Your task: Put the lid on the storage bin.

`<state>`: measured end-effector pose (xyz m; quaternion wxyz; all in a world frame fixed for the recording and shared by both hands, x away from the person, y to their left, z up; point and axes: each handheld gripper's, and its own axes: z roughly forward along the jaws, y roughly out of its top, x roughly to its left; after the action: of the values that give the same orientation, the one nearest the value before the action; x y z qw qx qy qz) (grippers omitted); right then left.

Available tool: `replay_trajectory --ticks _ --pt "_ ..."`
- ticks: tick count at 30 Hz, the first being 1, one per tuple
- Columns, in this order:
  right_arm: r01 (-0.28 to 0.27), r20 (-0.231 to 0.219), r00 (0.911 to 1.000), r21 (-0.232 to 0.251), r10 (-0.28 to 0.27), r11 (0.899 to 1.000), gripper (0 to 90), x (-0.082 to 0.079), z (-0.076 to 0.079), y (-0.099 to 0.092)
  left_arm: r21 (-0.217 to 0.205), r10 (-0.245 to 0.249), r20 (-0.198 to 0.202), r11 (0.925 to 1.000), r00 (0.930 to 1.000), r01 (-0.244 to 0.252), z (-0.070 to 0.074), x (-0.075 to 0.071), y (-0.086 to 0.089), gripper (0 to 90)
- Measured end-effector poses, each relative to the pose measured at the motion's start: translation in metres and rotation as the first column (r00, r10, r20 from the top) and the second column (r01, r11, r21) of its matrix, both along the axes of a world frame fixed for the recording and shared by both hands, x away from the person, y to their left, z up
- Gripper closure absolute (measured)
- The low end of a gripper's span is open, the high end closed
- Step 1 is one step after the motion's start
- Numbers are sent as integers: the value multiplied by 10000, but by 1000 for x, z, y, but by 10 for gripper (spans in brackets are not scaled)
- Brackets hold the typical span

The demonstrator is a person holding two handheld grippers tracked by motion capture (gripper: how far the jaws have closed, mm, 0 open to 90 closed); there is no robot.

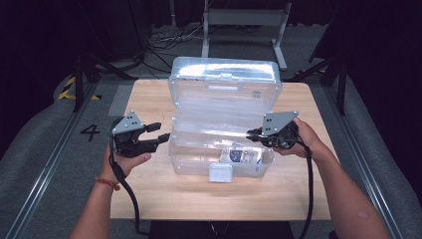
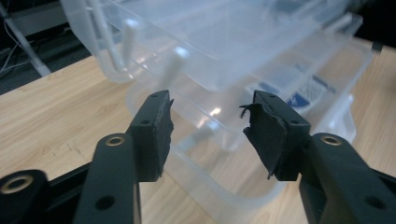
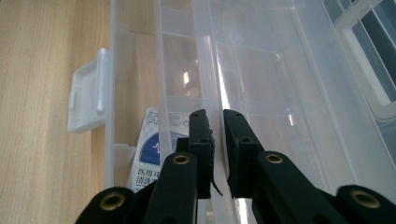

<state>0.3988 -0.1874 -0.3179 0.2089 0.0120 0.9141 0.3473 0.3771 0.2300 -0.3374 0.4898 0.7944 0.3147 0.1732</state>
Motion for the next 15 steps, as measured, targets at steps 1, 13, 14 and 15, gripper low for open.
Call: replay_trajectory --ticks 1,13,14,15 --pt "-31 49 10000 2 31 10000 828 0 0 0 -25 91 -24 10000 10000 -91 1 4 0 548" --pt "-106 -91 9999 264 108 9996 827 -3 -6 -3 -12 569 -311 9984 9979 -570 -4 47 -15 764" --pt "-85 14 10000 294 85 9995 824 -5 -7 -3 -95 506 -152 9987 9986 -508 -3 50 -17 778" --pt "-85 14 10000 294 85 9995 824 -5 -7 -3 -95 506 -152 9987 9986 -508 -3 50 -17 797"
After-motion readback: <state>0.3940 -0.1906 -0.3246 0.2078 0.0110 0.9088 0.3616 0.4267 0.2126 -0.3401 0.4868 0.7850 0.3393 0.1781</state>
